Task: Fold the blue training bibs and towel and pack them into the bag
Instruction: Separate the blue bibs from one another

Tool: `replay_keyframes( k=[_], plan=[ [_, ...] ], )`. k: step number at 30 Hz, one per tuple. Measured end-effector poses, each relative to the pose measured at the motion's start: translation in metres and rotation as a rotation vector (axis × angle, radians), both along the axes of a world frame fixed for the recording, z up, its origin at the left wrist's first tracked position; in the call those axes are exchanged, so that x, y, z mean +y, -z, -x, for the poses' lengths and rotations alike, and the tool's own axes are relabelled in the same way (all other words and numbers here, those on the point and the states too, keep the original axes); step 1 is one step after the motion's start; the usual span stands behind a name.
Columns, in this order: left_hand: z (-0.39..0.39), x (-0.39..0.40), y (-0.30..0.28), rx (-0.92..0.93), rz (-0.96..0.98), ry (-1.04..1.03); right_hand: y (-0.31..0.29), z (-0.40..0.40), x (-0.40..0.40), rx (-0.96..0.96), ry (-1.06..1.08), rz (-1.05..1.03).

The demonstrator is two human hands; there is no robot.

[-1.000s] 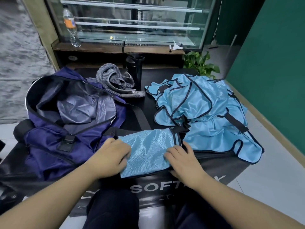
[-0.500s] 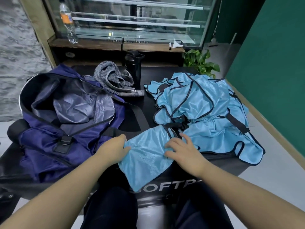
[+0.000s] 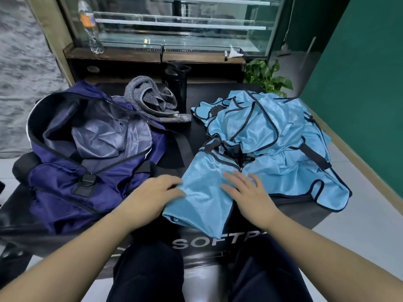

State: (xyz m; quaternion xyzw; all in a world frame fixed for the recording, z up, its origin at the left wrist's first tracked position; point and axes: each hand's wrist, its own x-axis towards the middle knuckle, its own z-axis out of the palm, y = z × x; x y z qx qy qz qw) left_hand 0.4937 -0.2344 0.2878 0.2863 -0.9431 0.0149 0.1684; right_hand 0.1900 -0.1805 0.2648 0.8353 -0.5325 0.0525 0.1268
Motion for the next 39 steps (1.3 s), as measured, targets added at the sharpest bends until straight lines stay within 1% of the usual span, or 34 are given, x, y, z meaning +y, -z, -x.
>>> replay_keyframes(
  k=[1, 2, 4, 5, 8, 9, 12, 16, 18, 20, 22, 24, 26, 29, 32, 35, 37, 39],
  plan=[
    [-0.002, -0.003, 0.005, -0.034, 0.012, 0.124, 0.004, 0.002, 0.007, -0.037, -0.079, -0.023],
    [-0.004, -0.006, 0.01, -0.075, -0.025, 0.195, 0.008, 0.004, 0.012, -0.067, -0.14, -0.055],
    [-0.005, -0.009, 0.019, -0.144, -0.156, 0.219, 0.015, 0.007, 0.02, -0.068, -0.188, -0.165],
    [-0.003, -0.011, 0.022, -0.131, -0.232, 0.185, 0.018, 0.007, 0.023, -0.062, -0.188, -0.205],
    [0.003, -0.01, 0.022, 0.043, -0.653, -0.064, 0.025, -0.007, 0.027, -0.094, -0.112, -0.221],
    [0.005, -0.01, 0.021, 0.119, -0.744, -0.122, 0.026, -0.013, 0.028, -0.108, -0.077, -0.202],
    [0.009, -0.01, 0.022, 0.322, -0.893, -0.17, 0.028, -0.029, 0.027, -0.164, -0.005, -0.153],
    [0.016, -0.005, 0.014, 0.443, -1.006, -0.201, 0.023, -0.037, 0.028, -0.211, 0.036, -0.194],
    [0.018, -0.003, 0.009, 0.442, -1.022, -0.189, 0.017, -0.036, 0.029, -0.386, 0.028, -0.238],
    [0.016, -0.004, 0.012, 0.404, -0.987, -0.201, 0.012, -0.031, 0.03, -0.574, 0.059, -0.332],
    [0.014, -0.004, 0.014, 0.396, -0.965, -0.226, 0.008, -0.03, 0.028, -0.697, 0.109, -0.377],
    [0.014, -0.002, 0.015, 0.417, -0.972, -0.204, 0.008, -0.031, 0.024, -0.75, 0.18, -0.396],
    [0.016, 0.002, 0.014, 0.402, -0.935, -0.176, 0.007, -0.033, 0.02, -0.831, 0.238, -0.423],
    [0.019, 0.004, 0.015, 0.427, -0.852, -0.223, -0.003, -0.036, 0.019, -1.009, 0.24, -0.489],
    [0.023, 0.009, 0.015, 0.509, -0.791, -0.303, -0.011, -0.034, 0.018, -1.057, 0.234, -0.556],
    [0.026, 0.018, 0.015, 0.525, -0.738, -0.34, -0.014, -0.031, 0.02, -1.135, 0.224, -0.641],
    [0.028, 0.022, 0.013, 0.535, -0.744, -0.379, -0.015, -0.031, 0.027, -1.24, 0.257, -0.615],
    [0.031, 0.026, 0.01, 0.552, -0.763, -0.404, -0.013, -0.034, 0.036, -1.24, 0.284, -0.441]
  ],
)
